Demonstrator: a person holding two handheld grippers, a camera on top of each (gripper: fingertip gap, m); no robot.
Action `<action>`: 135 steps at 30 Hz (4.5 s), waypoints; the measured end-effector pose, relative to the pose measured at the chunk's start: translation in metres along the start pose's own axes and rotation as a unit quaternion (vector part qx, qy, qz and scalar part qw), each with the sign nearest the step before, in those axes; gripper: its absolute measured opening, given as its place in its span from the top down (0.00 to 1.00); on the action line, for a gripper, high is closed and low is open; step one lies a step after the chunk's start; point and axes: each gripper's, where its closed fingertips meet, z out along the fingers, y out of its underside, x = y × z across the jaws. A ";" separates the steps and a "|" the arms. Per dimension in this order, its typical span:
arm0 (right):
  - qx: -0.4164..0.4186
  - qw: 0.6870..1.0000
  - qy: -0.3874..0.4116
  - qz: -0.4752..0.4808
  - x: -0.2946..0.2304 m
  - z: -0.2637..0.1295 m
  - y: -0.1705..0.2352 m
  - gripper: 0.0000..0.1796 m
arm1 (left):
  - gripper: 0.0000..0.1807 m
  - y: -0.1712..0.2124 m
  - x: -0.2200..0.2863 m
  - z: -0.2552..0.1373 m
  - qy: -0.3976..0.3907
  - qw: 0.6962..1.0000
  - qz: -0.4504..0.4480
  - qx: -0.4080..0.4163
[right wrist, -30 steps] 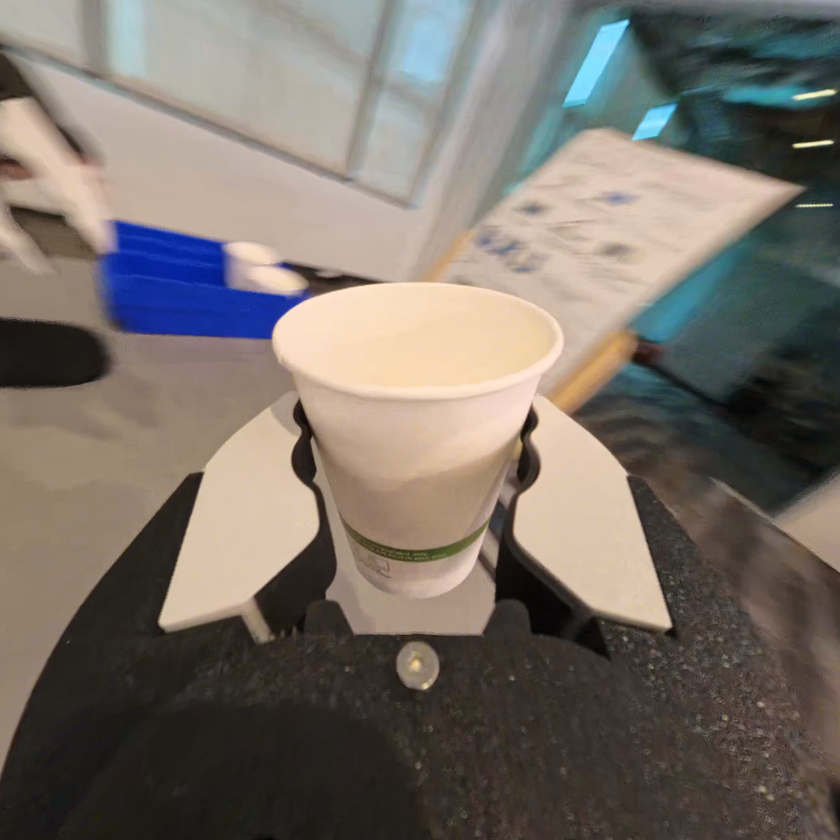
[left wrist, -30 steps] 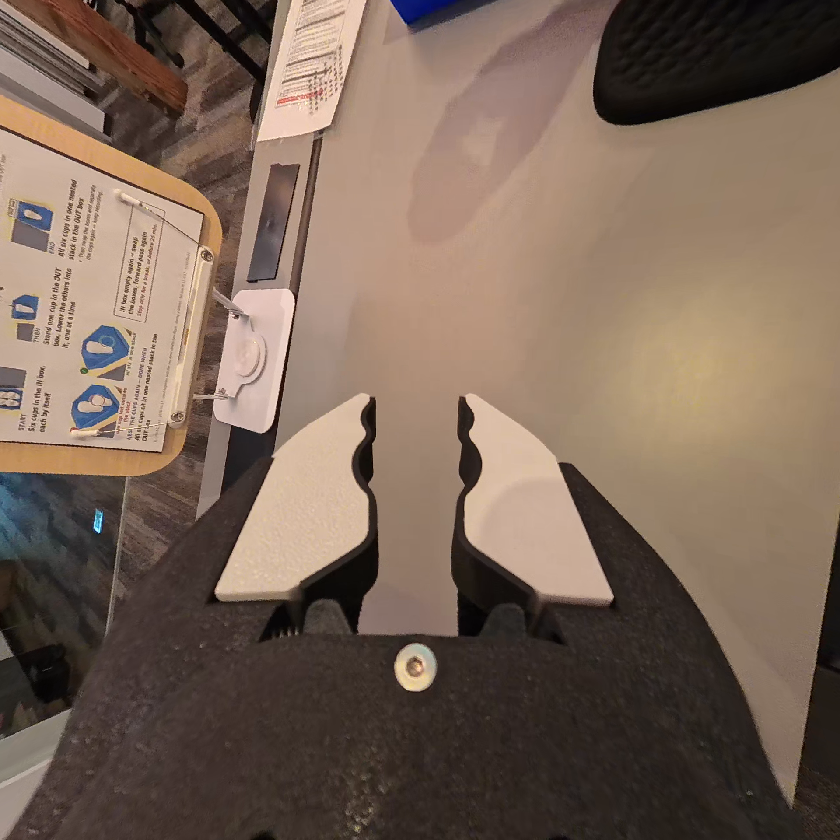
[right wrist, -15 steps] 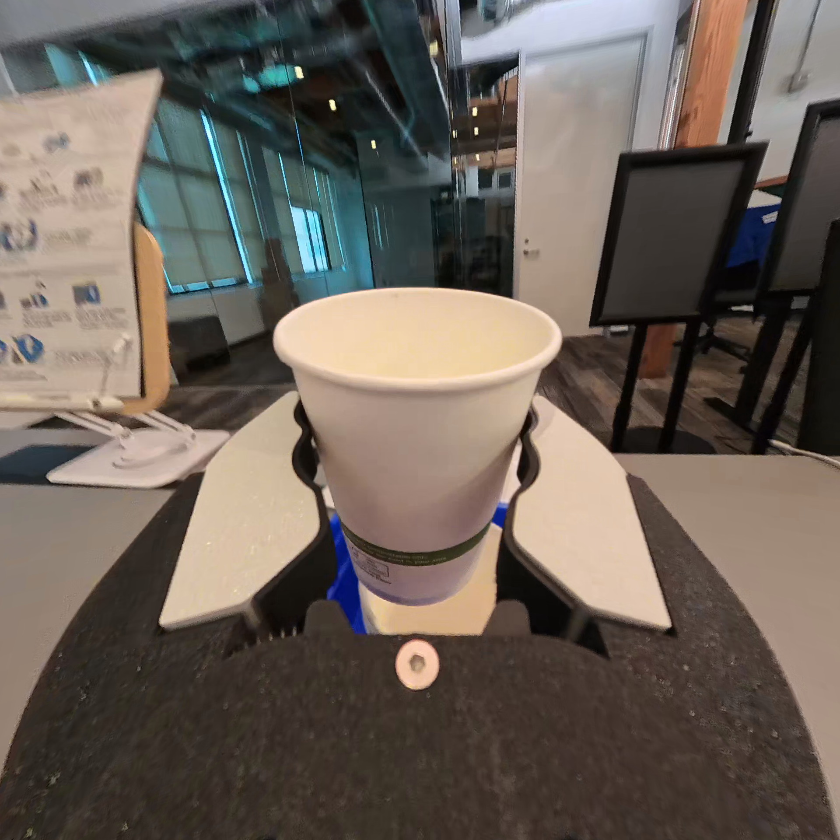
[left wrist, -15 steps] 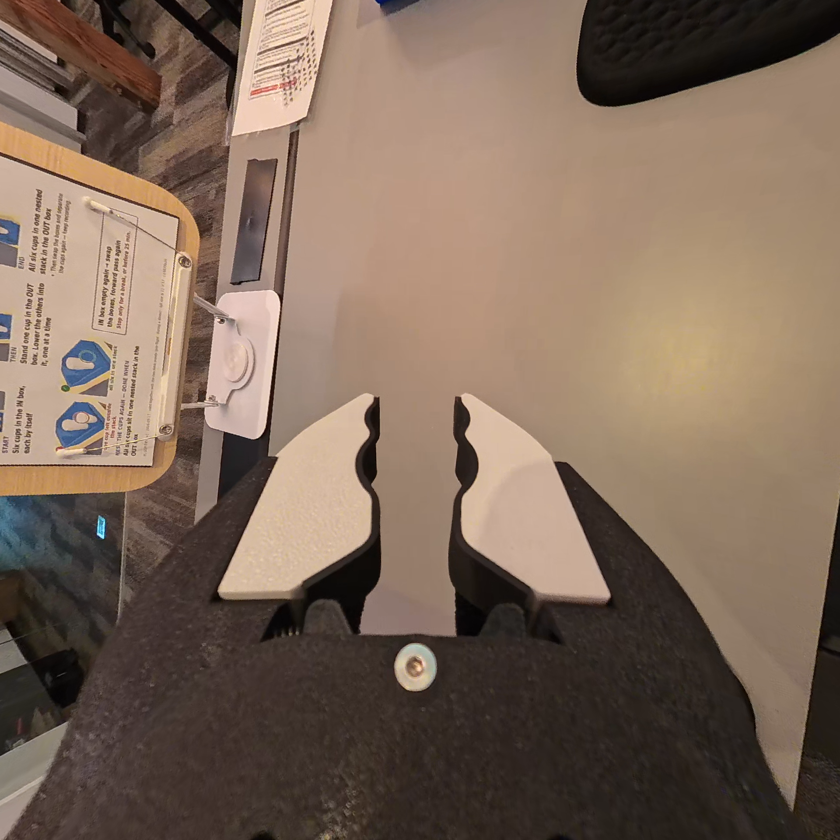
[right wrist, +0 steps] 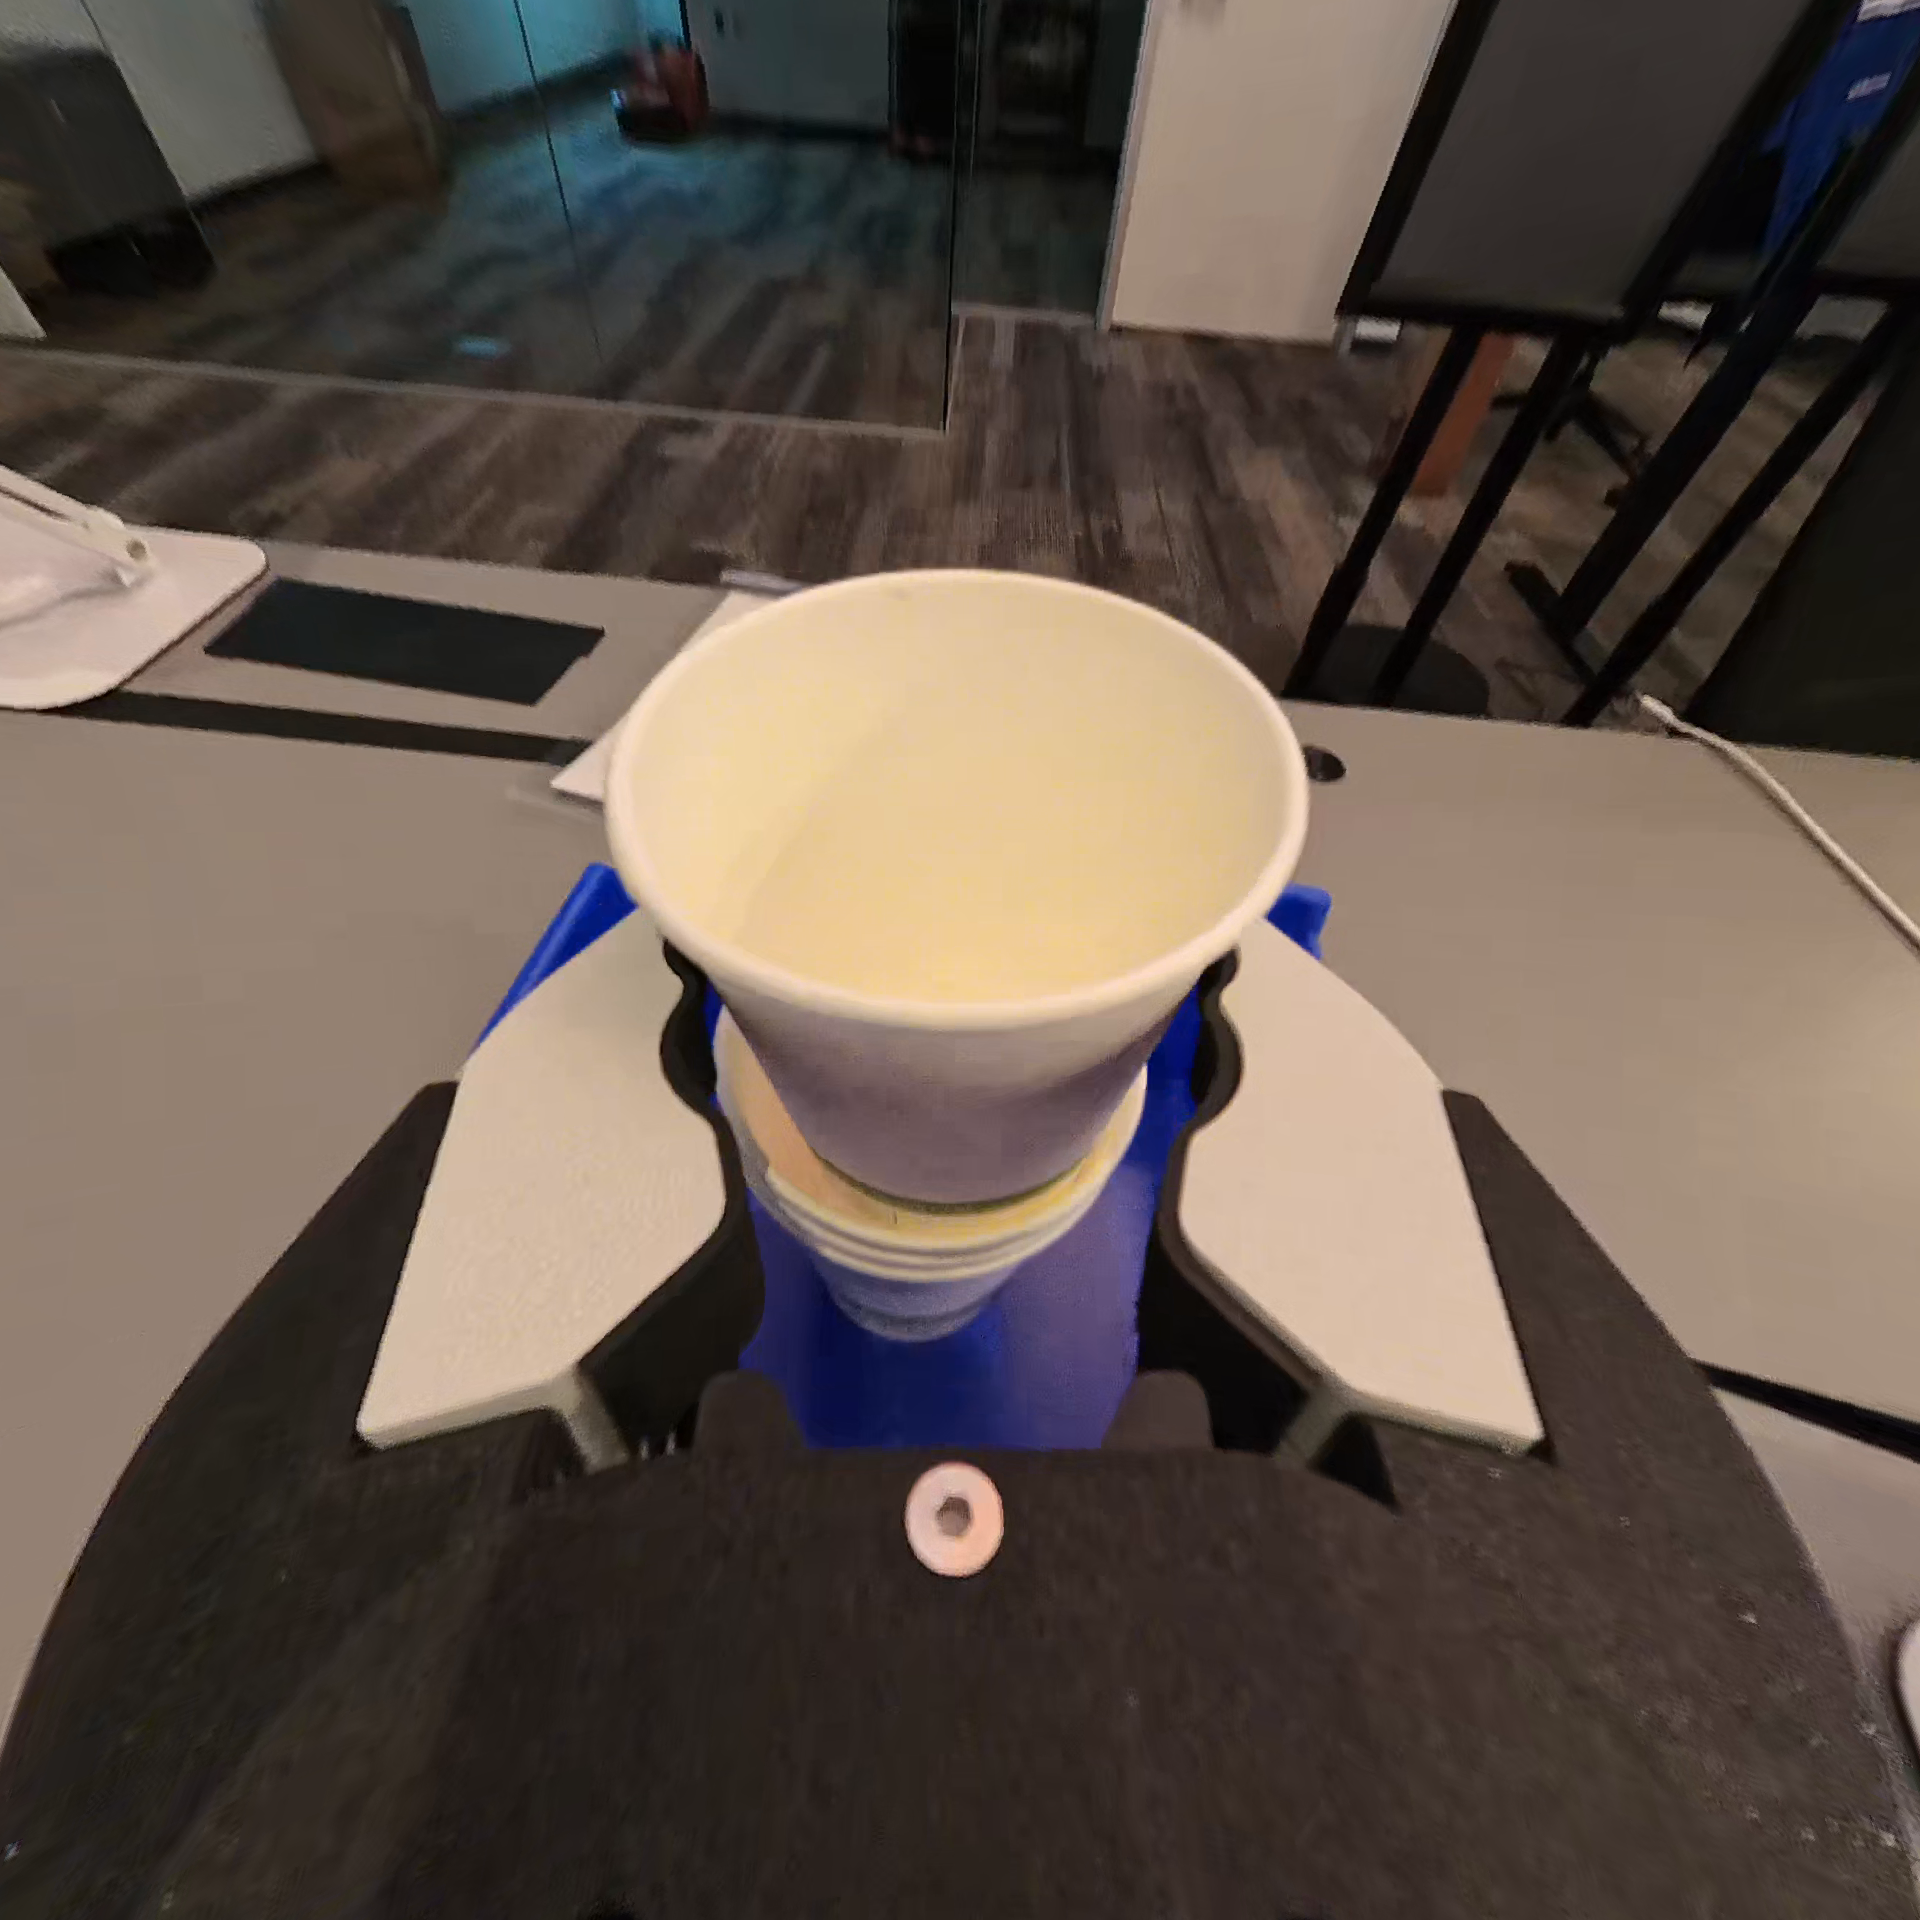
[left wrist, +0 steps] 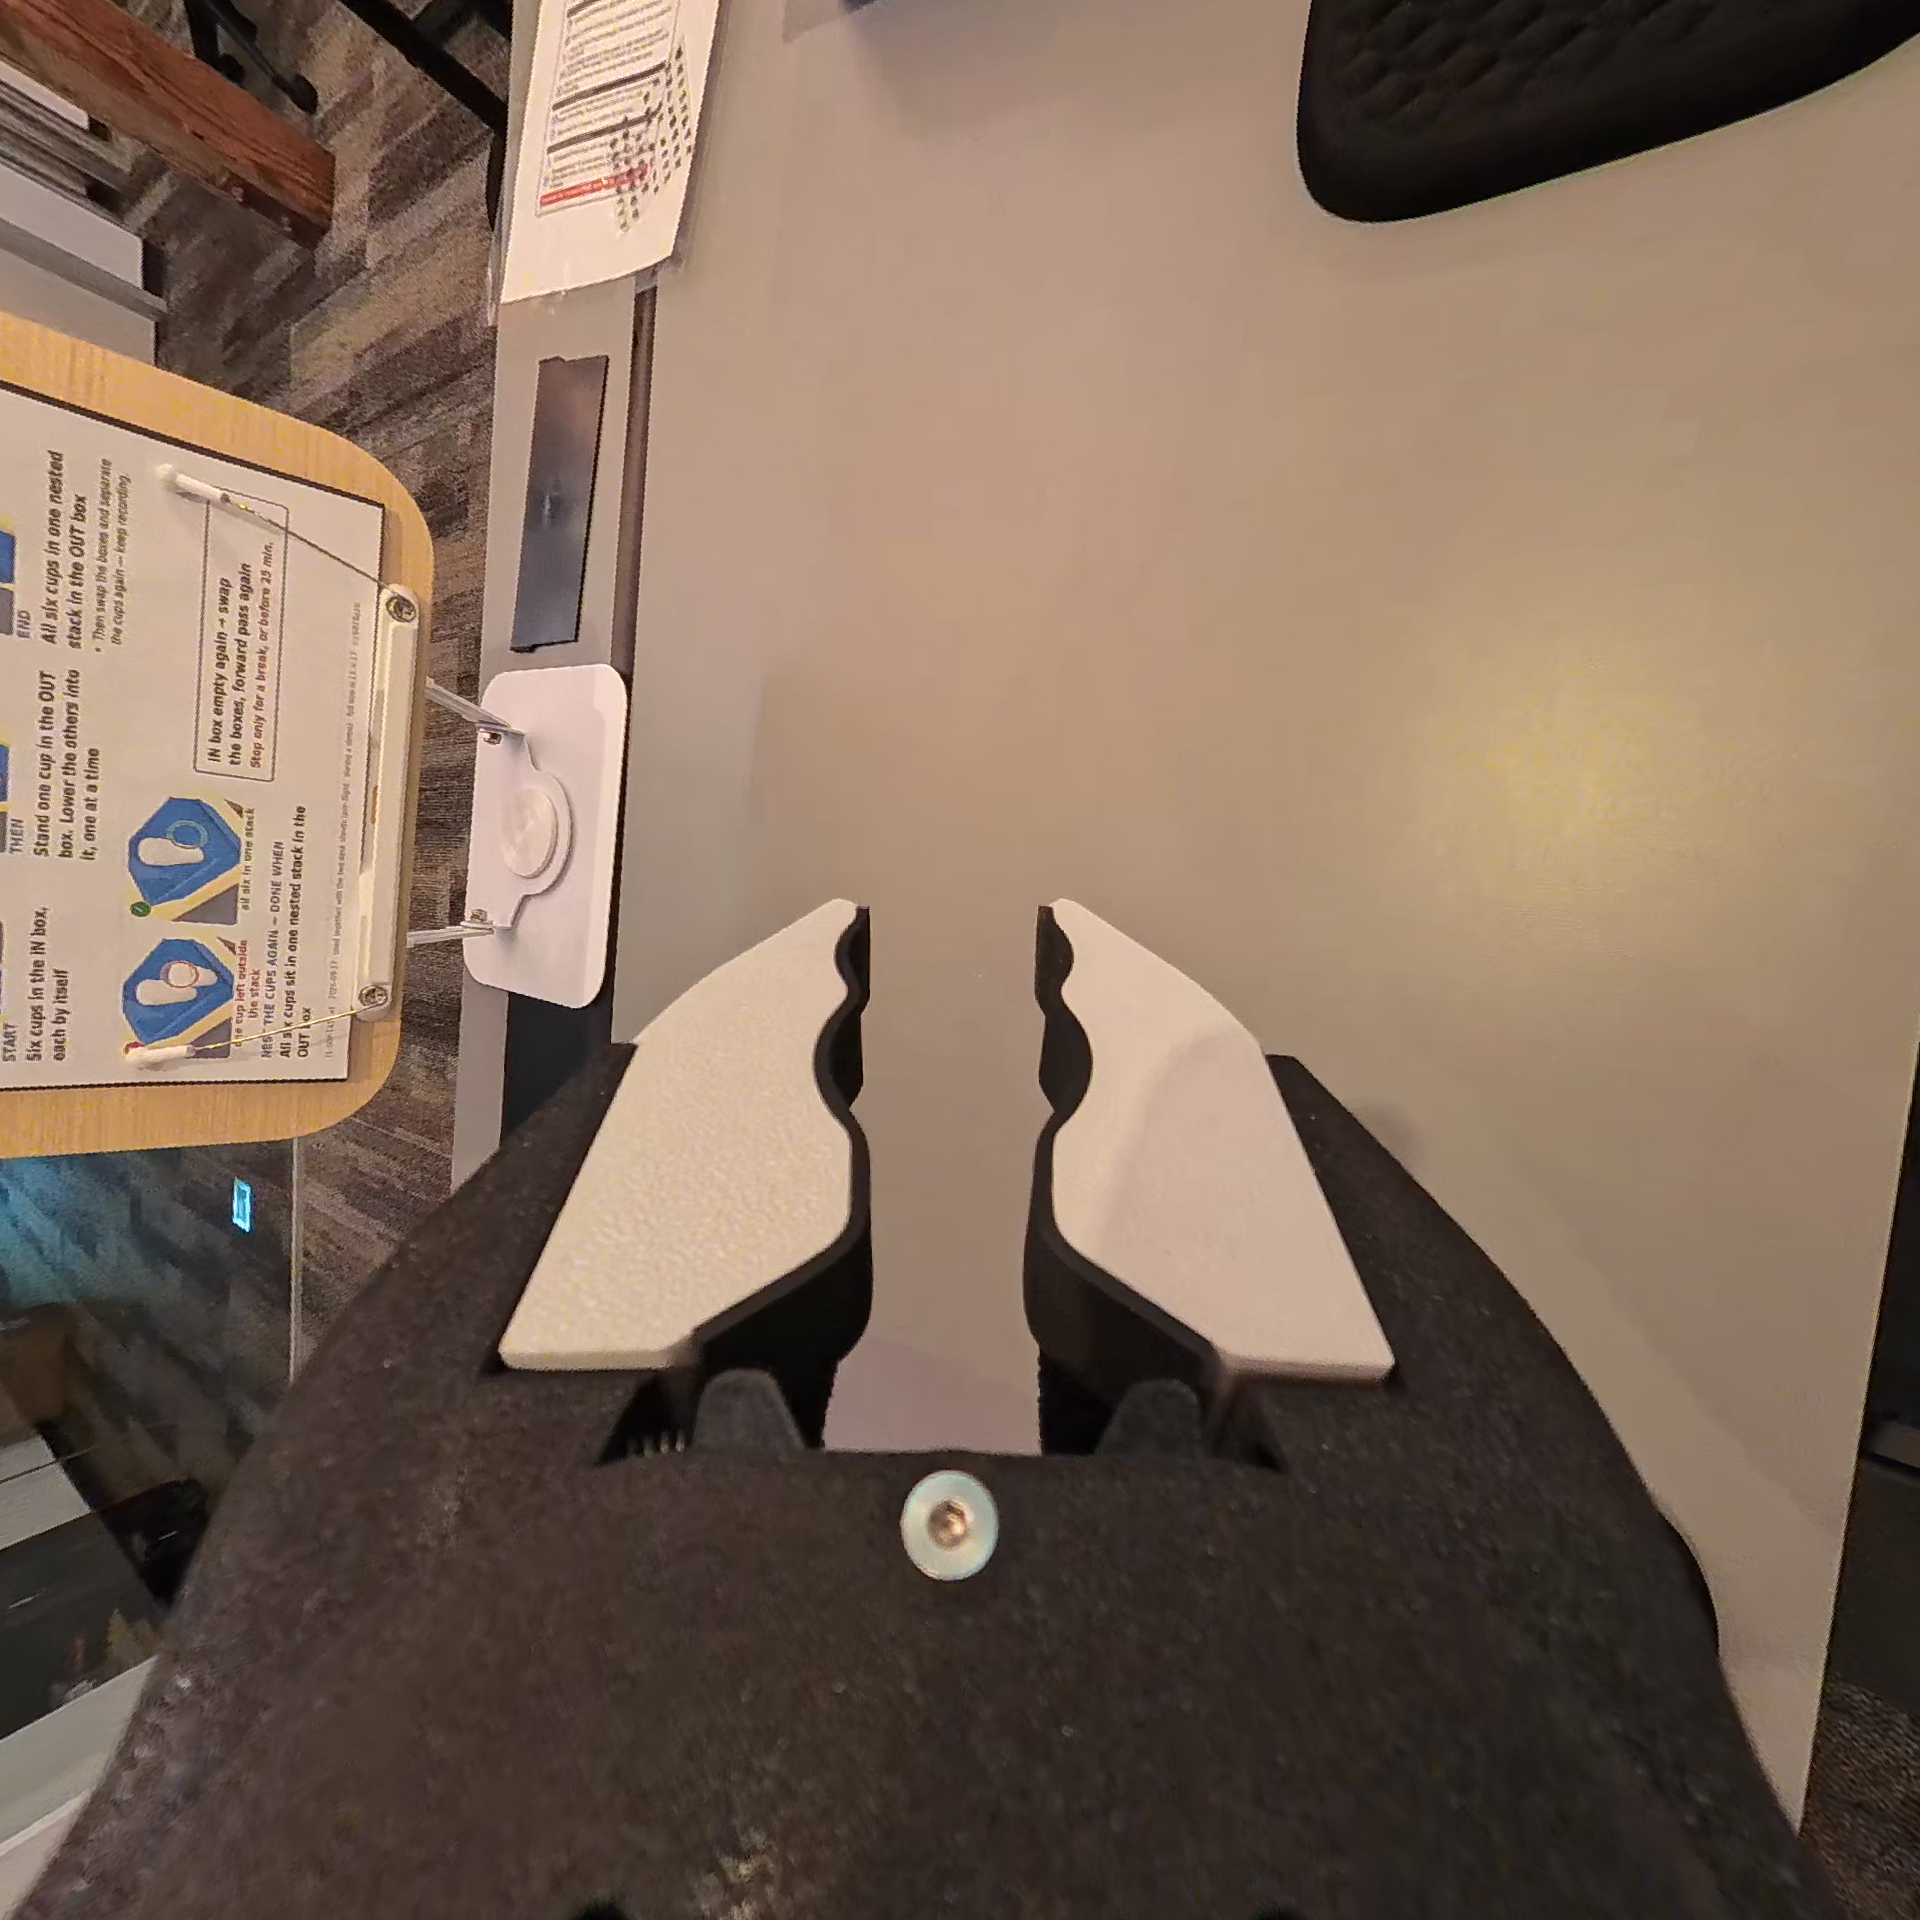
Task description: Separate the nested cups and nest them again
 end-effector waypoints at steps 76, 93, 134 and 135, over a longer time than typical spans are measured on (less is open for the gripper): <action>-0.069 0.934 -0.147 -0.317 -0.233 0.001 -0.057 0.44 | 0.83 0.370 -0.147 -0.077 -0.189 0.882 -0.307 -0.303; -0.125 0.925 -0.151 -0.326 -0.230 0.015 -0.033 0.44 | 0.84 0.455 -0.169 -0.011 -0.105 0.897 -0.254 -0.345; 0.096 0.697 -0.662 -0.258 -0.532 -0.149 -0.042 0.45 | 1.00 -0.008 0.024 -0.014 0.104 0.993 0.045 -0.021; 0.098 0.696 -0.664 -0.256 -0.535 -0.150 -0.041 0.45 | 1.00 -0.011 0.027 -0.011 0.107 0.993 0.051 -0.023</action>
